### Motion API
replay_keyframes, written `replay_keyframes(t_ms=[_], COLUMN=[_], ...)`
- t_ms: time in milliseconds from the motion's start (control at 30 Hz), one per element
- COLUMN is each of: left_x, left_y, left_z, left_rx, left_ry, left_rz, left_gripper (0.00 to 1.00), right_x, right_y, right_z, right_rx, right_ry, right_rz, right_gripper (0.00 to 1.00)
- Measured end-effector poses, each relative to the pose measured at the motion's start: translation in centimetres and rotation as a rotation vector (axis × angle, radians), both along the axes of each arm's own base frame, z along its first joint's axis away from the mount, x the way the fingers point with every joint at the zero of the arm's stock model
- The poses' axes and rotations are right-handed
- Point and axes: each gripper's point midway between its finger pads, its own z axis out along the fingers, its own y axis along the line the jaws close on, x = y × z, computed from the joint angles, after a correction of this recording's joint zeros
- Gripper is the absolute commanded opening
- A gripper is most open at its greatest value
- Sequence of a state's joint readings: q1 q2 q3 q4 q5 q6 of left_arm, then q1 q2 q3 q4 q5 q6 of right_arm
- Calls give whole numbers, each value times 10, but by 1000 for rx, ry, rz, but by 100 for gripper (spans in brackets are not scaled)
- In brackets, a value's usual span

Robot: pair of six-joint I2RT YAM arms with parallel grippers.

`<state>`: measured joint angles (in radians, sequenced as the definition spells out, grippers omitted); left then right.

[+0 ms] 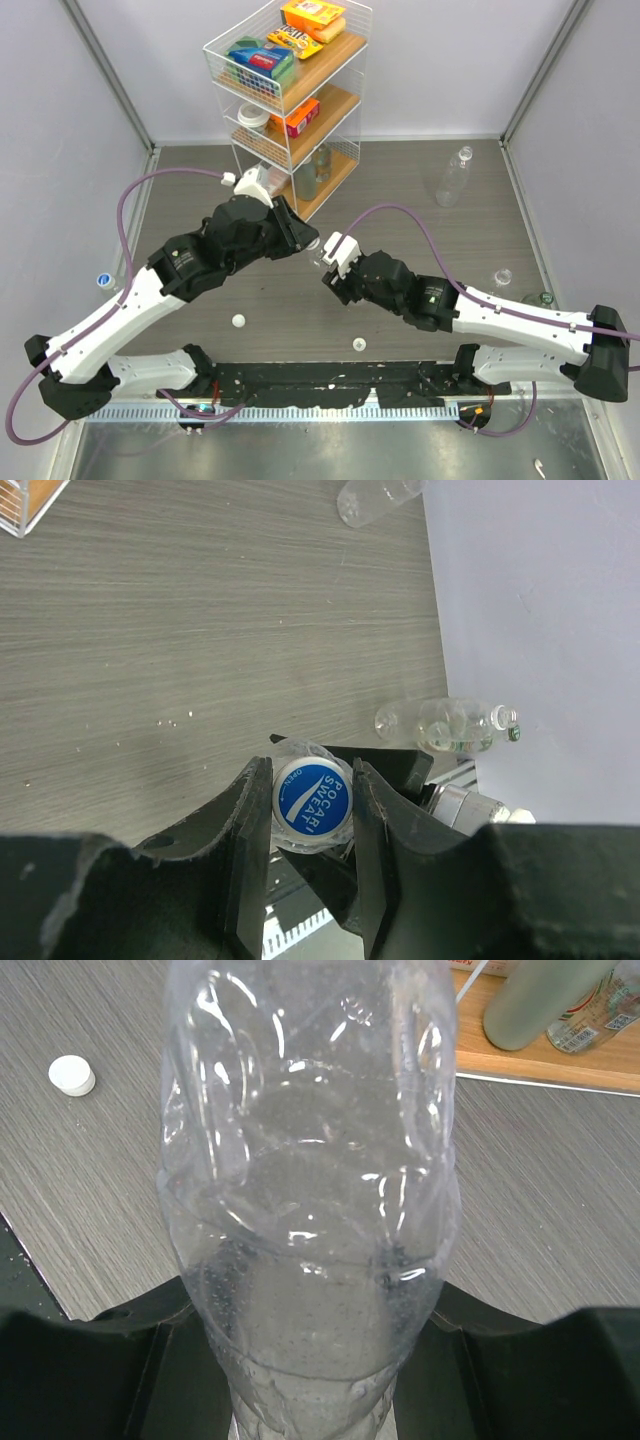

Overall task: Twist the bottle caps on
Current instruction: Screw the bottle cap onto the plastic bottle.

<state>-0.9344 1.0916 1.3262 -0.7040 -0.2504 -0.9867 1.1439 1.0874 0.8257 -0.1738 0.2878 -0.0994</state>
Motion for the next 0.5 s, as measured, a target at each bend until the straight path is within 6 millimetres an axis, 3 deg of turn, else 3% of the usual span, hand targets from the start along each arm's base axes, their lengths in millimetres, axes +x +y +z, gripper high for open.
replay_keyframes(t_ms=[133,200,333,500], left_x=[-1,-2,-8,-33], left_y=[-1,-1,-4,-20], left_z=[0,0,5,22], left_rx=[-5,1,42,43], left_ry=[1,-9,-92,-276], left_rz=[-12,-31,-144,-430], left_gripper=[12,1,1,0], right_x=[-1,-2,-8,-27], right_y=[1,1,6,10], right_z=[0,0,3,12], right_rx=[5,4,29,84], right_ry=[6,16,53,118], right_rz=[4,16,77,213], right_gripper=[1,1,1,1])
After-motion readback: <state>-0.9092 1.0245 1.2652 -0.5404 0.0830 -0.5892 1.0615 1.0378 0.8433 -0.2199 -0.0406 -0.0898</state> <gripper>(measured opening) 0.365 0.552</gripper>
